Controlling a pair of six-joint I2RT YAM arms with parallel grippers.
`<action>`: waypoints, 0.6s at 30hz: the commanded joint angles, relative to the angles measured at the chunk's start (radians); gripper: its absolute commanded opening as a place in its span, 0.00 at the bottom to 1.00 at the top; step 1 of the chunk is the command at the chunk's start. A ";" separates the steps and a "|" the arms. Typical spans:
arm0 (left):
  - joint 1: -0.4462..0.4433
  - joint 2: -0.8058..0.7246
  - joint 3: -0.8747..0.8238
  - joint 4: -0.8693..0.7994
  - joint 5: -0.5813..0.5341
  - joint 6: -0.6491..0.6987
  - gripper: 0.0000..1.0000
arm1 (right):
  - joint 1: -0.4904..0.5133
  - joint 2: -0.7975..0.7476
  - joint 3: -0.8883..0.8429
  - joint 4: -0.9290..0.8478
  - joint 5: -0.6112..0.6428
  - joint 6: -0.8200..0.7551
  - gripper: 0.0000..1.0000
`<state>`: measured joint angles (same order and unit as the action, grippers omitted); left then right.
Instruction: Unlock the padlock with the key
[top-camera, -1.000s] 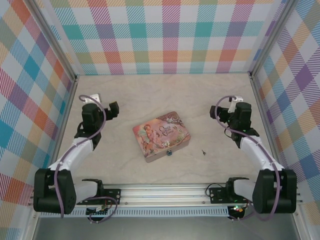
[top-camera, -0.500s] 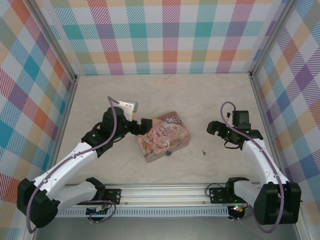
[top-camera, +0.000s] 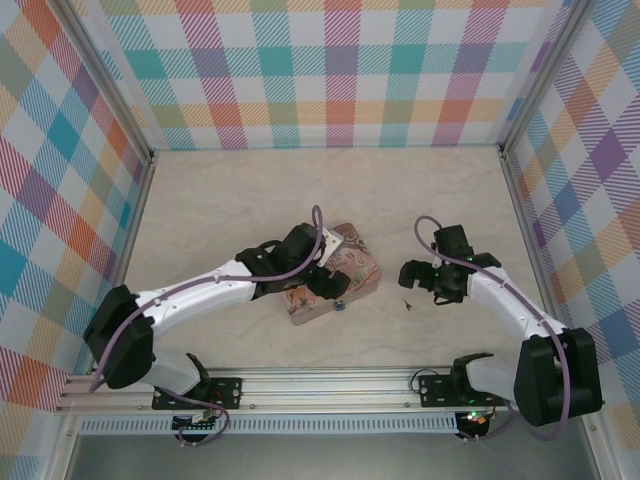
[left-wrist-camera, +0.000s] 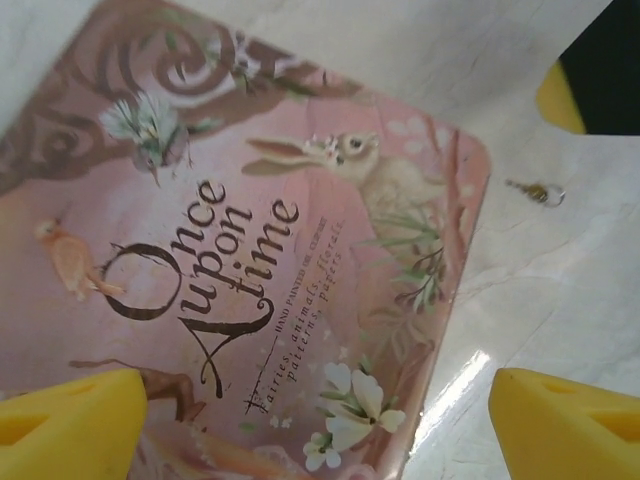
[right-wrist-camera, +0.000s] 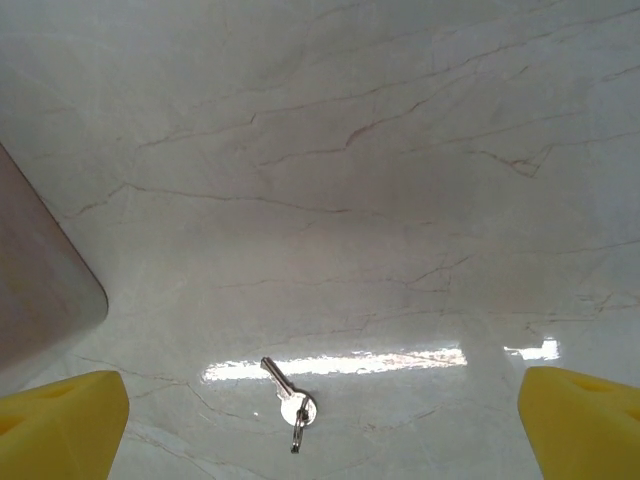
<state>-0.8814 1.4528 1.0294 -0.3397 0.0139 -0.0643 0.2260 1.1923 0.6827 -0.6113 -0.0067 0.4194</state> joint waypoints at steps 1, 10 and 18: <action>-0.005 0.056 0.059 -0.022 -0.016 -0.038 0.85 | 0.025 0.011 0.024 -0.019 0.036 0.035 1.00; -0.005 0.219 0.165 -0.085 -0.136 -0.077 0.72 | 0.062 0.046 0.042 -0.033 0.065 0.048 1.00; -0.002 0.277 0.178 -0.071 -0.226 -0.016 0.66 | 0.076 0.048 0.041 -0.055 0.081 0.061 1.00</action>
<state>-0.8814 1.7008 1.1957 -0.3958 -0.1608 -0.1173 0.2947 1.2301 0.6979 -0.6323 0.0586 0.4622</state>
